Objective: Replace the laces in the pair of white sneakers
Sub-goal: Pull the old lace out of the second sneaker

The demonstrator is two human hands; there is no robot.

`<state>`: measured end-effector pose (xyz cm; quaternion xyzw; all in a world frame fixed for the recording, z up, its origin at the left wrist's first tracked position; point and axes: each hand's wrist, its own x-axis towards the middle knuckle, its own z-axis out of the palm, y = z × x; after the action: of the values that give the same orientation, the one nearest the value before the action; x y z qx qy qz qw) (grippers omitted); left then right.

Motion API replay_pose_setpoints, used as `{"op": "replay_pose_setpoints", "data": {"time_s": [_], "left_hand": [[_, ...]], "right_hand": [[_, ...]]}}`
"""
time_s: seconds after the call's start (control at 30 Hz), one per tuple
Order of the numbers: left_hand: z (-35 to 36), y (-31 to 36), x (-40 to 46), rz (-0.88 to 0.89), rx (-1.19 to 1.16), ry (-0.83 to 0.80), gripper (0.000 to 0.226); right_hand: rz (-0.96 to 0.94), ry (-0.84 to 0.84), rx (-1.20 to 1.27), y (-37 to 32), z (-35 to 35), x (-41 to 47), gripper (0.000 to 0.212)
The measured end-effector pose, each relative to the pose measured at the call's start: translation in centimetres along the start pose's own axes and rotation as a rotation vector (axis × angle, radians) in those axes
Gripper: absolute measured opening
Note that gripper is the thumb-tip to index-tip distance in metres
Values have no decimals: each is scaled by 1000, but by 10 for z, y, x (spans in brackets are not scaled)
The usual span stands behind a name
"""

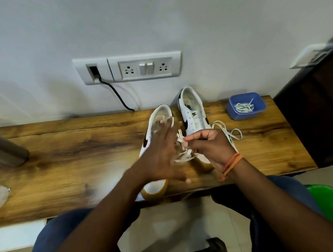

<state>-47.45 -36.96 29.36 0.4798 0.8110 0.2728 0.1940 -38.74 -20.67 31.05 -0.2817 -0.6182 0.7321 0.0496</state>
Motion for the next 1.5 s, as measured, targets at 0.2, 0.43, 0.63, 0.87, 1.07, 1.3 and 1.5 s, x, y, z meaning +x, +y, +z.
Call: {"op": "replay_pose_setpoints", "data": {"time_s": [0.2, 0.43, 0.63, 0.87, 1.07, 1.3, 1.5], "left_hand": [[28, 45, 19, -130, -517, 380, 33], [32, 53, 32, -680, -1241, 113, 23], [30, 49, 51, -771, -1904, 165, 39], [33, 38, 66, -838, -2020, 379, 37], [35, 15, 77, -943, -1477, 494, 26], [29, 29, 78, -757, -1609, 225, 31], [20, 41, 73, -592, -1864, 153, 22]], "right_hand": [[78, -65, 351, -23, -14, -23, 13], [79, 152, 189, -5, -39, -7, 16], [-308, 188, -430, 18, -4, -2, 18], [-570, 237, -832, 36, 10, 8, 10], [-539, 70, -891, 39, 22, 1, 20], [-475, 314, -1055, 36, 11, 19, 16], [-414, 345, -1001, 29, 6, 26, 17]]}}
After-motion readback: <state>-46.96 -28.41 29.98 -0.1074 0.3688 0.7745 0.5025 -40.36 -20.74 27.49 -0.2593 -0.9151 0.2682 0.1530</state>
